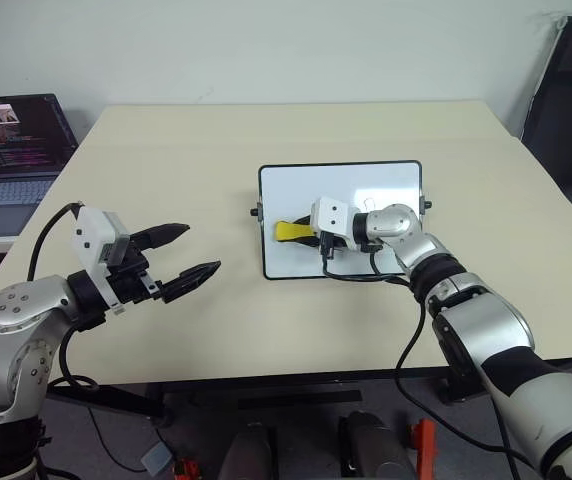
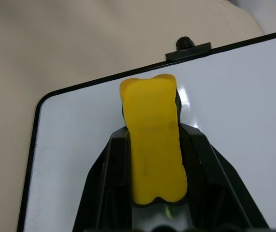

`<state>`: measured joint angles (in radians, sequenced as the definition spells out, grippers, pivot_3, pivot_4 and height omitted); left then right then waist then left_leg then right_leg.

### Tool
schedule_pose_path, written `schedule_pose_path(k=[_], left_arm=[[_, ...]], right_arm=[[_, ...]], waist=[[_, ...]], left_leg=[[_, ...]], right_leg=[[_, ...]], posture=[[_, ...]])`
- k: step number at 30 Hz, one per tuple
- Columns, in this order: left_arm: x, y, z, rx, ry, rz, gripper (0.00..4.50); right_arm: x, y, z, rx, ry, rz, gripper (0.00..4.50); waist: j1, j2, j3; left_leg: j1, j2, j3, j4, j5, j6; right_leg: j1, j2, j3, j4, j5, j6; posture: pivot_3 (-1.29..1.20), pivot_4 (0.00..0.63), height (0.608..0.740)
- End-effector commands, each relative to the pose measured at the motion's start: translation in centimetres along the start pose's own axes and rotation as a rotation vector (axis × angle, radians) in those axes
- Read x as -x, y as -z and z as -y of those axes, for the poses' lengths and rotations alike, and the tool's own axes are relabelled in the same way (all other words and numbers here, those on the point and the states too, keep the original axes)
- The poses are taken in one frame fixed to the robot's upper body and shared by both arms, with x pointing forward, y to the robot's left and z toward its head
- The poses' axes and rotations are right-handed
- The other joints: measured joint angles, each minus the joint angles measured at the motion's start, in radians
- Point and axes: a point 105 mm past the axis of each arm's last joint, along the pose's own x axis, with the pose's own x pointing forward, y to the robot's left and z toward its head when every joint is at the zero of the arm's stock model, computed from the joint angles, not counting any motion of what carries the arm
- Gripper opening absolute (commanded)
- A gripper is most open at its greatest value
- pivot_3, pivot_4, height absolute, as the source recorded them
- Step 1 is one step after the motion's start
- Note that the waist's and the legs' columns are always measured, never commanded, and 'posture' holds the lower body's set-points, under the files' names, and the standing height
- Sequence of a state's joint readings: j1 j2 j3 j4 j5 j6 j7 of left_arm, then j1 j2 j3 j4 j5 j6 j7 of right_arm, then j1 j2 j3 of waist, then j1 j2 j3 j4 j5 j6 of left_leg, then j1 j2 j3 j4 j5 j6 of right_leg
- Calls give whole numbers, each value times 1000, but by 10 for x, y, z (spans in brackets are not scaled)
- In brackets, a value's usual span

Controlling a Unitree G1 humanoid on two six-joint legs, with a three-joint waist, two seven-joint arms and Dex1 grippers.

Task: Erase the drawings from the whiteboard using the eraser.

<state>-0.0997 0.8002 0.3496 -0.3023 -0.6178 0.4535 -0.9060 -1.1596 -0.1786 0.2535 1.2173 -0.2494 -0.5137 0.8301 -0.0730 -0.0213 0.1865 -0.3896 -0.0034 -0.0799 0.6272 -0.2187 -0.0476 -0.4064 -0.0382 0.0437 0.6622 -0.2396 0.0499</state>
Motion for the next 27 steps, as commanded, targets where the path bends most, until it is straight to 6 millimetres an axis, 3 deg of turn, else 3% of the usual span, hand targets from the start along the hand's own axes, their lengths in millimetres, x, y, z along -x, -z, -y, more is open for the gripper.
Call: schedule_pose_path(k=[1, 6, 10, 12, 17, 19, 24, 27], left_arm=[[2, -6, -1, -28, -7, 19, 4500], [2, -7, -1, -29, -6, 23, 4500], [2, -11, -1, -36, 5, 30, 4500], [2, -13, 0, -38, 9, 33, 4500], [2, -14, 3, -46, 20, 31, 4500], [2, -14, 4, -45, 22, 32, 4500], [-3, -14, 7, -39, 48, 36, 4500], [-5, -13, 6, -37, 62, 30, 4500]], right_arm=[[11, -13, 44, 2, 214, 3, 1018], [28, -19, 79, -5, 389, -7, 1018], [35, -43, 66, -183, 181, 230, 1018], [47, -57, 64, -190, 107, 326, 1018], [113, -77, 53, -149, 28, 363, 1018], [138, -71, 49, -181, 54, 304, 1017], [201, -14, 39, -271, 216, 8, 1017], [229, 11, 29, -309, 266, -127, 1017]], waist=[[0, 0, 0], [1, 0, 0], [0, 0, 0], [-1, 0, 1], [21, 2, 2], [29, 2, 2], [40, 1, 2], [39, 1, 2]], left_leg=[[0, 0, 0, 0, 0, 0], [0, 0, 0, 0, 0, 0], [-1, 0, 0, -3, 0, 0], [-1, 1, 0, -3, 0, 0], [-5, 1, -3, -3, -3, -3], [-7, 0, -3, -2, -3, -4], [-7, 0, -1, -2, -4, -5], [-7, 0, 0, -1, -4, -5]], right_leg=[[0, 0, 0, 0, -1, -1], [0, 0, 0, 0, -4, -1], [-1, 0, -1, -1, -3, -2], [-1, 0, -1, -1, -3, -1], [-3, -1, -3, -2, -4, 0], [-4, -1, -4, -3, -5, 0], [-4, -1, -3, -5, -6, 0], [-4, -1, -2, -5, -7, 1]], posture=[[0, 150, 740], [0, 150, 740], [0, 150, 740], [0, 150, 740], [0, 150, 740], [0, 150, 740], [0, 150, 740], [0, 150, 740]])
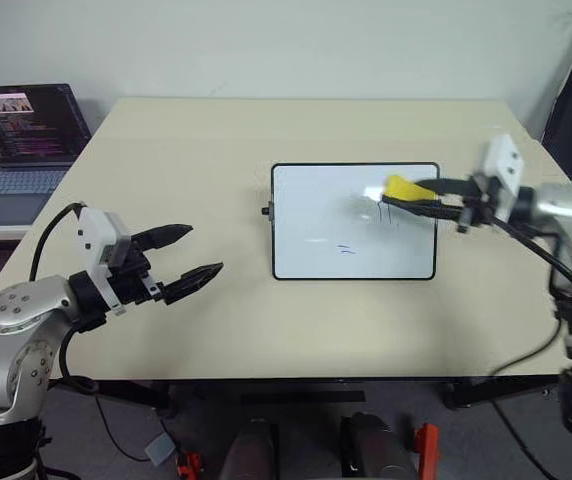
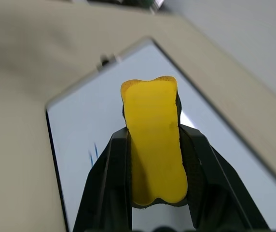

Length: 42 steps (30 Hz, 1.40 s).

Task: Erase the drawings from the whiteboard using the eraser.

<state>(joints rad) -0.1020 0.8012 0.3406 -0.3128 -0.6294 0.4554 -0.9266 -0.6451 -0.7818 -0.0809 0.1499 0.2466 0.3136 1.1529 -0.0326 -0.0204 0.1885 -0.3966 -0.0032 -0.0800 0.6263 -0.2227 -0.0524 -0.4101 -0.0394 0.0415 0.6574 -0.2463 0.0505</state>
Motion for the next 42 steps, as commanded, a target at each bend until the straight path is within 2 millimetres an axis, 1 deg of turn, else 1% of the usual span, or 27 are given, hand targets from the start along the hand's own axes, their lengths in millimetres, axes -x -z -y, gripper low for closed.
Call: schedule_pose_path(k=[1, 2, 5, 8, 11, 19, 23, 30, 35, 38, 41, 42], left_arm=[[-4, -10, 0, -39, 27, 15, 4500], [-4, -9, -1, -40, 30, 10, 4500], [-4, -9, -2, -40, 38, 4, 4500], [-5, -9, -4, -39, 48, -1, 4500], [-7, -8, -4, -39, 60, -2, 4500], [-13, -9, -7, -47, 71, 5, 4500], [-16, -10, -8, -51, 75, 8, 4500], [-17, -12, -8, -56, 73, 15, 4500], [-17, -13, -9, -59, 71, 18, 4500], [-18, -13, -10, -58, 72, 16, 4500], [-18, -11, -9, -54, 75, 10, 4500], [-19, -9, -8, -50, 80, 6, 4500]], right_arm=[[32, 6, 9, 42, 93, -85, 1017], [39, 12, 10, 43, 109, -118, 1017], [57, 18, 12, 42, 144, -172, 1017], [68, 21, 14, 52, 159, -214, 1017], [70, 19, 14, 62, 161, -219, 1017], [67, 17, 13, 81, 156, -221, 1017], [60, 8, 19, 100, 181, -176, 1017], [55, 9, 18, 99, 165, -172, 1017], [47, -2, 20, 111, 164, -114, 1017], [39, -8, 16, 105, 146, -67, 1017], [25, -13, 10, 96, 115, -9, 1017], [10, -18, 4, 84, 93, 46, 1017]], waist=[[-1, 0, 0], [-4, 0, 0], [-12, 0, 0], [-14, 0, 0], [-15, 0, 0], [-14, 0, 0], [-15, 0, 0], [-14, 0, 0], [-15, 0, 0], [-15, 0, 0], [-16, 0, 0], [-16, 0, 0]], left_leg=[[0, 0, 0, 0, 0, 0], [0, 0, 1, 0, 0, 0], [1, 0, 2, 0, 0, 0], [1, 1, 2, 1, 0, 0], [1, 1, 2, 1, 0, 0], [1, 0, 2, 1, 0, 0], [1, 0, 2, 1, 0, 0], [0, 1, 2, 1, 0, 0], [1, 0, 2, 1, 0, 0], [1, 1, 1, 2, 0, 0], [1, 1, 1, 2, 0, 0], [1, 1, 1, 2, 0, 0]], right_leg=[[0, 0, 0, 0, 0, 1], [0, 0, 1, 0, -2, 4], [0, 0, 2, 1, -2, 4], [0, 1, 2, 1, -2, 5], [1, 1, 2, 1, -2, 5], [1, 1, 2, 1, -2, 6], [1, 1, 2, 1, -2, 6], [1, 1, 2, 0, -2, 6], [1, 1, 2, 1, -2, 6], [1, 1, 2, 1, -2, 6], [1, 1, 2, 1, -2, 5], [1, 1, 2, 1, -1, 4]], posture=[[0, 150, 740], [0, 150, 740], [0, 150, 740], [0, 150, 740], [0, 150, 740], [0, 150, 740], [0, 150, 740], [0, 150, 740], [0, 150, 740], [0, 150, 740], [0, 150, 740], [0, 150, 740]])
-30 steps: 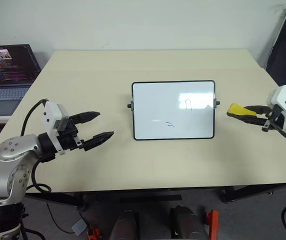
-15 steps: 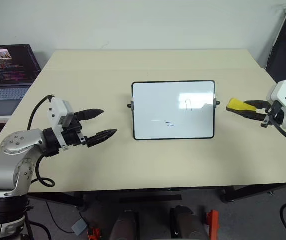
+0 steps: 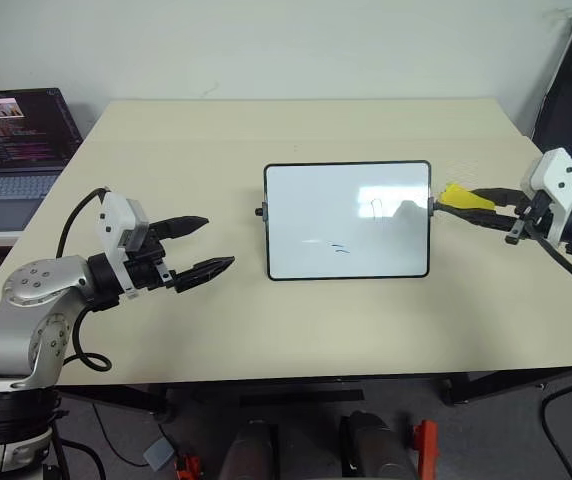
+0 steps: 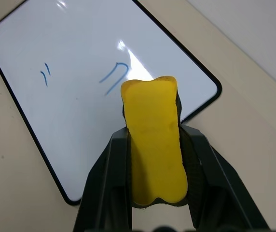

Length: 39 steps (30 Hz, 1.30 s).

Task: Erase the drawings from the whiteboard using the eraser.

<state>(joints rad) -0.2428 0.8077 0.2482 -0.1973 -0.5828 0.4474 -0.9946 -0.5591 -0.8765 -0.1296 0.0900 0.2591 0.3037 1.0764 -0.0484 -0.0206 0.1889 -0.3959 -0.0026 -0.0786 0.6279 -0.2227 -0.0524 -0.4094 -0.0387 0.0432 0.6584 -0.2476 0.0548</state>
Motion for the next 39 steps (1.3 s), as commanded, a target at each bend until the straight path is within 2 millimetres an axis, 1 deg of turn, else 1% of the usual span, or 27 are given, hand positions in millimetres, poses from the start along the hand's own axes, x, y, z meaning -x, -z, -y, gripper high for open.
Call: schedule_pose_path(k=[1, 3, 5, 7, 9, 11, 15, 21, 22, 25, 28, 29, 32, 34, 36, 39], left_arm=[[-3, -6, 1, -34, 13, 17, 4500], [-6, -4, 2, -27, 23, 20, 4500], [-8, -6, 3, -24, 26, 29, 4500], [-9, -6, 2, -22, 28, 31, 4500], [-8, -6, 3, -24, 31, 25, 4500], [-7, -6, 3, -26, 31, 23, 4500], [-5, -7, 3, -28, 28, 20, 4500], [-4, -7, 4, -29, 20, 18, 4500], [-4, -7, 4, -29, 19, 18, 4500], [-4, -8, 4, -31, 14, 19, 4500], [-3, -8, 3, -32, 10, 19, 4500], [-3, -8, 3, -33, 10, 19, 4500], [-3, -10, 3, -36, 9, 22, 4500], [-3, -10, 2, -38, 10, 22, 4500], [-3, -11, 2, -40, 10, 21, 4500], [-3, -12, 1, -43, 12, 21, 4500]], right_arm=[[-32, -31, -19, 20, -62, 169, 1017], [-54, -38, -36, 10, -115, 229, 1017], [-77, -38, -52, 9, -150, 260, 1017], [-93, -36, -62, 7, -161, 272, 1016], [-110, -27, -72, 2, -169, 261, 1015], [-118, -24, -73, 0, -152, 264, 1015], [-127, -18, -69, 14, -112, 270, 1015], [-139, 8, -75, 41, -108, 193, 1015], [-141, 14, -78, 51, -113, 167, 1015], [-143, 35, -89, 88, -140, 93, 1015], [-143, 55, -105, 72, -178, 42, 1014], [-142, 64, -115, 79, -211, 16, 1014], [-138, 82, -137, 69, -285, -20, 1014], [-136, 87, -147, 48, -315, -29, 1014], [-134, 90, -151, 51, -334, -38, 1014], [-135, 85, -146, 57, -312, -25, 1013]], waist=[[-3, 0, 0], [-11, 0, 0], [-9, 0, 0], [-8, 0, 0], [-3, 0, 0], [2, 0, 0], [4, 0, 0], [-2, 0, 0], [-3, 0, 0], [-6, -1, 0], [-8, -2, -1], [-8, -3, -2], [-8, -4, -2], [-8, -4, -3], [-9, -4, -3], [-8, -5, -3]], left_leg=[[0, 0, 0, 0, 0, 0], [2, 1, 0, 0, 0, 0], [2, 1, 0, 0, 0, 0], [1, 1, -1, 0, 0, 0], [1, 0, -1, 1, 0, 0], [1, 0, -1, 1, 0, 0], [0, 0, -1, 0, 0, 0], [1, 0, -1, 0, 0, 0], [1, 0, -1, 0, 0, 0], [3, 0, -1, 0, 0, 0], [7, 0, -1, 0, 0, 0], [8, 0, -1, 0, 0, 0], [16, 0, -1, 0, 0, 0], [25, 1, -1, 0, 0, 0], [33, 1, -1, 0, 0, 0], [34, 1, -1, 1, 0, 0]], right_leg=[[0, 0, 0, 0, 0, 0], [1, 1, 1, 1, 0, 0], [1, 2, 0, 2, 0, 0], [0, 2, 0, 3, 1, -1], [0, 1, 0, 2, 2, -3], [0, 0, 0, 1, 2, -3], [0, 0, -1, 1, 2, -3], [0, 0, -1, 2, 2, -3], [0, 0, -1, 2, 2, -3], [2, 0, 0, 2, 2, -3], [5, 1, 0, 3, 2, -3], [6, 1, 0, 4, 2, -3], [13, 1, 0, 4, -1, 0], [23, 1, 0, 2, -5, -6], [30, 1, 1, 2, -5, -6], [31, 1, 1, 2, -5, -6]], posture=[[0, 150, 740], [0, 150, 740], [0, 150, 740], [0, 150, 740], [0, 150, 740], [0, 150, 740], [0, 150, 740], [0, 150, 740], [0, 150, 740], [0, 150, 740], [0, 150, 740], [0, 150, 740], [0, 150, 740], [0, 150, 740], [0, 150, 740], [0, 150, 740]])
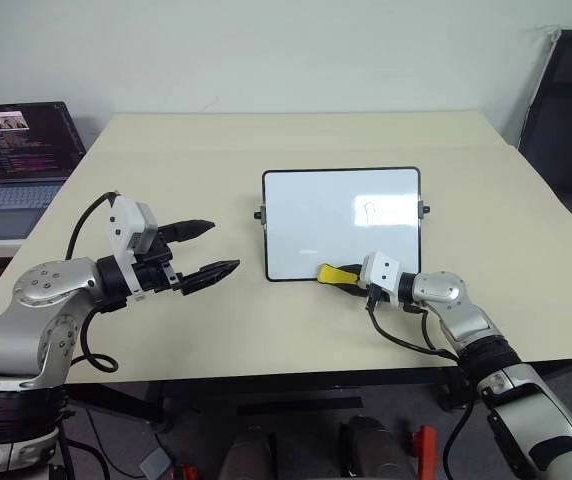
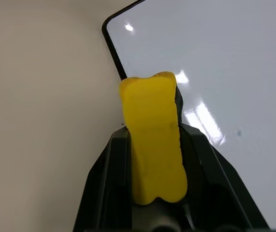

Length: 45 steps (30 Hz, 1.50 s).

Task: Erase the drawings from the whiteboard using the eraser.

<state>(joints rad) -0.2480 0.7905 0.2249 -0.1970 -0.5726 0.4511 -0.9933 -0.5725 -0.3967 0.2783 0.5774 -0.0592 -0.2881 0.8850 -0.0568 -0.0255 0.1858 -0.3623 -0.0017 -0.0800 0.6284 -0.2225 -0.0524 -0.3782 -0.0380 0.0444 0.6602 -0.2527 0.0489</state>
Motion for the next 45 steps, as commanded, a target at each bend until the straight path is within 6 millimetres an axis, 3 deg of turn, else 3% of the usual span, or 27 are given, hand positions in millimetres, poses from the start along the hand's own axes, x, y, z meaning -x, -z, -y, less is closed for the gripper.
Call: schedule_pose_path(k=[1, 7, 13, 19, 26, 35, 38, 42, 45], left_arm=[[3, -16, -2, -57, -4, 25, 4500], [1, -17, -3, -61, 1, 28, 4500], [-1, -18, -3, -61, 1, 32, 4500], [-1, -16, -3, -56, 2, 28, 4500], [-5, -17, -5, -55, 17, 32, 4500], [-7, -17, -6, -55, 26, 33, 4500], [-8, -17, -5, -55, 27, 34, 4500], [-7, -17, -4, -55, 23, 35, 4500], [-4, -17, -5, -57, 16, 33, 4500]], right_arm=[[4, 18, -4, -38, -11, -81, 1013], [8, -17, 26, -30, 78, 30, 1012], [37, 2, 58, -10, 229, -100, 1012], [80, 34, 62, -18, 273, -213, 1012], [63, 24, 39, -25, 176, -160, 1012], [13, -9, 9, 14, 73, -55, 1006], [6, -14, 6, 18, 64, -43, 1005], [9, -13, 17, 22, 101, -55, 1004], [39, 2, 41, 28, 174, -124, 1004]], waist=[[0, -1, 0], [0, -1, 0], [1, 0, 0], [22, -1, 0], [23, -4, -1], [-4, -4, -1], [-1, -4, 0], [0, -4, 0], [1, -3, 0]], left_leg=[[0, 0, 0, 0, 0, 0], [-3, 0, 0, -2, 0, 0], [-6, 0, 1, -3, 0, 0], [-6, -1, 0, -2, 0, 0], [-6, -1, 0, -2, 0, 0], [-12, 2, 1, -5, -1, -1], [-12, 2, 0, -5, -1, -1], [-14, 2, 0, -5, -1, -1], [-14, 2, 0, -5, -1, -1]], right_leg=[[0, 0, 0, 0, 0, 0], [-3, 0, 0, 0, 0, 0], [-6, 0, 0, 0, 0, 0], [-5, -1, 0, -3, 0, 0], [-5, -1, 0, -4, 0, 0], [-11, 1, -1, -5, 0, 0], [-11, 2, -1, -5, 0, 0], [-12, 1, -1, -7, 0, 0], [-12, 1, -2, -8, 0, 0]], posture=[[0, 150, 740], [0, 150, 740], [0, 150, 740], [0, 150, 740], [0, 150, 740], [0, 150, 740], [0, 150, 740], [0, 150, 740], [0, 150, 740]])
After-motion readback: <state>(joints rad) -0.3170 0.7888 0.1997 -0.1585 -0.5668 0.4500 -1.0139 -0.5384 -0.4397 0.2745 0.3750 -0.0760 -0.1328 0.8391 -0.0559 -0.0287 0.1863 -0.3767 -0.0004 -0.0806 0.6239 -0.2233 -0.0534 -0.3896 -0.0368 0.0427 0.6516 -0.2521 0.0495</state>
